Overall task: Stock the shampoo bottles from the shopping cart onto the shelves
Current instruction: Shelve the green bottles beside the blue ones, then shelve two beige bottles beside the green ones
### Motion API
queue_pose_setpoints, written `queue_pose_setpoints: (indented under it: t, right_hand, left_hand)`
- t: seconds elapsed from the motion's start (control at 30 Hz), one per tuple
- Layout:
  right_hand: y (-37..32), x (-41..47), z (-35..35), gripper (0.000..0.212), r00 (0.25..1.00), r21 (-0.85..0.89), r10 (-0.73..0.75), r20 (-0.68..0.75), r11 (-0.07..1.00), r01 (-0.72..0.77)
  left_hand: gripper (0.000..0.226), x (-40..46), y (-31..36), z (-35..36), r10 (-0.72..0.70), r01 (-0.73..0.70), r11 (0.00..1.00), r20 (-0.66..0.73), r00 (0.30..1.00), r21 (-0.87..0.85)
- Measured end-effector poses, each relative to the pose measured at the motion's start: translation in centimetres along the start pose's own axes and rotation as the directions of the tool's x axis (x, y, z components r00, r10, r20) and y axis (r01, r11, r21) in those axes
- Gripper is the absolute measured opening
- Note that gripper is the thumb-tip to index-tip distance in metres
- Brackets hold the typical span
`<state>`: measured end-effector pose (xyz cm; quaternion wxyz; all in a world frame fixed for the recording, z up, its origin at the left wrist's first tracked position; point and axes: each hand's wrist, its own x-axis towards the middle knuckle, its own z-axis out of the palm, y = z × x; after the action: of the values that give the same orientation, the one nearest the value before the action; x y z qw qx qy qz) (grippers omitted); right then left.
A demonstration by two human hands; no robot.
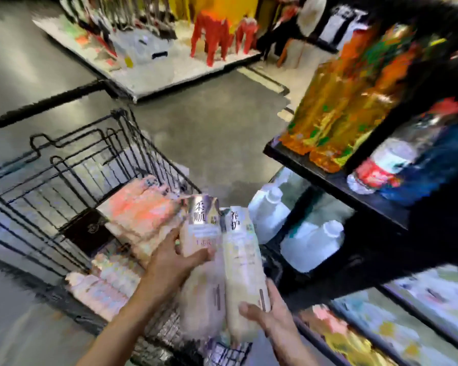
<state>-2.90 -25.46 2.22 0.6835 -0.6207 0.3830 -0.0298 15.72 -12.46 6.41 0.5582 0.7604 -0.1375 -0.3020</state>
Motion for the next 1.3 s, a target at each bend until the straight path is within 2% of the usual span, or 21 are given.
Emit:
queue_pose_setpoints:
  t: [0.1,0.2,0.27,0.3,0.37,0.4,0.57,0.7,0.83,0.93,1.1,1.2,1.3]
  right_hand:
    - [1.7,-6.4,-6.1,0.101,0.989,0.106,-0.059,-0.138,0.992,0.074]
    - [4.7,-13.7,-12.0,0.113,0.962,0.204,-0.091,-0.258,0.968,0.146]
    - [6.5,-18.9,-15.8,0.113,0.938,0.287,-0.093,-0.333,0.938,0.194]
    - [7.2,-21.6,-17.5,0.11,0.927,0.323,-0.095,-0.362,0.92,0.221]
    - [8.8,-26.7,-20.7,0.103,0.901,0.383,-0.097,-0.423,0.882,0.274]
    - [9.6,-29.1,-22.1,0.099,0.884,0.406,-0.094,-0.459,0.862,0.302]
    - [13.0,-38.4,-28.3,0.093,0.737,0.409,-0.085,-0.67,0.786,0.463]
    - [15.4,-42.4,-32.2,0.085,0.637,0.373,-0.09,-0.766,0.744,0.554]
    - [16.8,-43.8,-36.1,0.084,0.567,0.359,-0.08,-0.82,0.7,0.617]
    - [17.4,-44.1,-40.0,0.078,0.537,0.353,-0.064,-0.841,0.687,0.635]
    - [17.8,-44.3,-49.0,0.091,0.492,0.291,-0.068,-0.868,0.733,0.615]
    - [17.8,-44.5,-54.3,0.106,0.481,0.27,-0.068,-0.874,0.755,0.598]
    - [17.9,-44.5,-59.3,0.11,0.438,0.264,-0.038,-0.898,0.748,0.608]
  left_hand:
    - [0.062,-4.1,2.9,7.3,0.062,-0.062,0.998,0.153,0.986,-0.001]
    - [0.067,-8.9,4.4,14.8,0.101,-0.111,0.994,0.277,0.956,0.019]
    - [0.064,-12.6,5.0,20.3,0.128,-0.142,0.99,0.37,0.92,0.012]
    - [0.054,-14.4,5.2,23.1,0.144,-0.157,0.988,0.416,0.898,-0.003]
    - [0.033,-17.9,5.5,28.6,0.167,-0.178,0.984,0.514,0.841,-0.029]
    - [0.029,-19.7,5.8,31.1,0.178,-0.187,0.981,0.563,0.807,-0.042]
    - [0.033,-27.2,7.2,42.5,0.197,-0.193,0.976,0.762,0.617,-0.096]
    - [0.046,-31.5,7.9,49.2,0.223,-0.223,0.967,0.836,0.501,-0.124]
    - [0.037,-33.6,8.9,55.3,0.206,-0.224,0.968,0.868,0.451,-0.114]
    - [0.048,-34.2,10.2,60.0,0.196,-0.226,0.968,0.893,0.406,-0.11]
    - [0.048,-34.8,12.7,68.7,0.215,-0.226,0.964,0.905,0.367,-0.137]
    - [0.057,-35.0,14.7,73.7,0.238,-0.274,0.951,0.908,0.345,-0.145]
    - [0.065,-35.5,16.7,78.5,0.228,-0.289,0.948,0.916,0.331,-0.132]
